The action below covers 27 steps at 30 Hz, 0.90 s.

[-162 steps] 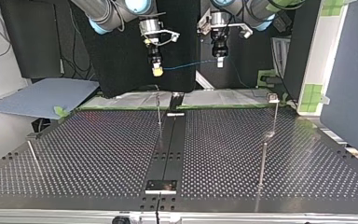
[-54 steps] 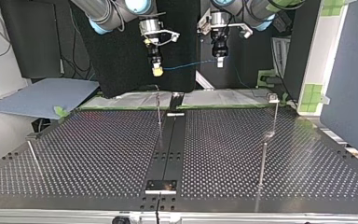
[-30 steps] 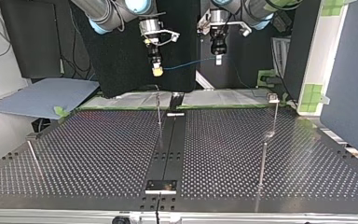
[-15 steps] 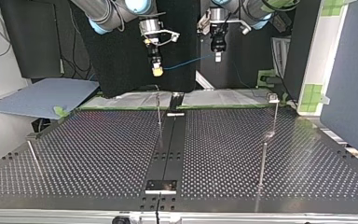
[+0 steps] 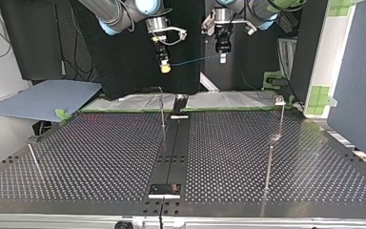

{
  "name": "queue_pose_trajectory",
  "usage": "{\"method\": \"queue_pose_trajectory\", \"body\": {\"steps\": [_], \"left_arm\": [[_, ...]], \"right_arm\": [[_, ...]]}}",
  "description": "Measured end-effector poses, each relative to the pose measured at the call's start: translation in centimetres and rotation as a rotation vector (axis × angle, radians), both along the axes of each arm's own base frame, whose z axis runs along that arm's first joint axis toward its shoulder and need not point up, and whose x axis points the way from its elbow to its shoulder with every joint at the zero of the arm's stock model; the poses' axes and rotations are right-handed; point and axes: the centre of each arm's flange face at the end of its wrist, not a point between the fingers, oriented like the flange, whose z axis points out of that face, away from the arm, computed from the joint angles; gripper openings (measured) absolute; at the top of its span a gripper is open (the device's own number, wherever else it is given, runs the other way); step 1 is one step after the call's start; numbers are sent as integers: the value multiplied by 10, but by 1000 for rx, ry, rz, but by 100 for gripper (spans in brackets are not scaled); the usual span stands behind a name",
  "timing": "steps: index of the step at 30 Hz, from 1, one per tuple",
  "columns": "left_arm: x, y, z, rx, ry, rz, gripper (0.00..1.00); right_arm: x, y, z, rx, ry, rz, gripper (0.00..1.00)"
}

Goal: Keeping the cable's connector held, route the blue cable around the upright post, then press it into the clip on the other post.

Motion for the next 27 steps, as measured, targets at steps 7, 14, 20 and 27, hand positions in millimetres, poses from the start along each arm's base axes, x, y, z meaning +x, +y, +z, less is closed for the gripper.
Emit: {"method": "queue_pose_trajectory", "body": {"steps": [7,14,20,27], "left_arm": [[0,0,0,0,0,0,0],[0,0,0,0,0,0,0],[-7,-4,1,-2,10,-9,0],[-17,-17,19,-16,12,-84,0]], "right_arm": [[-10,10,-34,81,91,0,0],[-13,13,-39,98,111,0,0],[-18,13,-36,102,124,-17,0],[-19,16,-6,130,81,-26,0]]}}
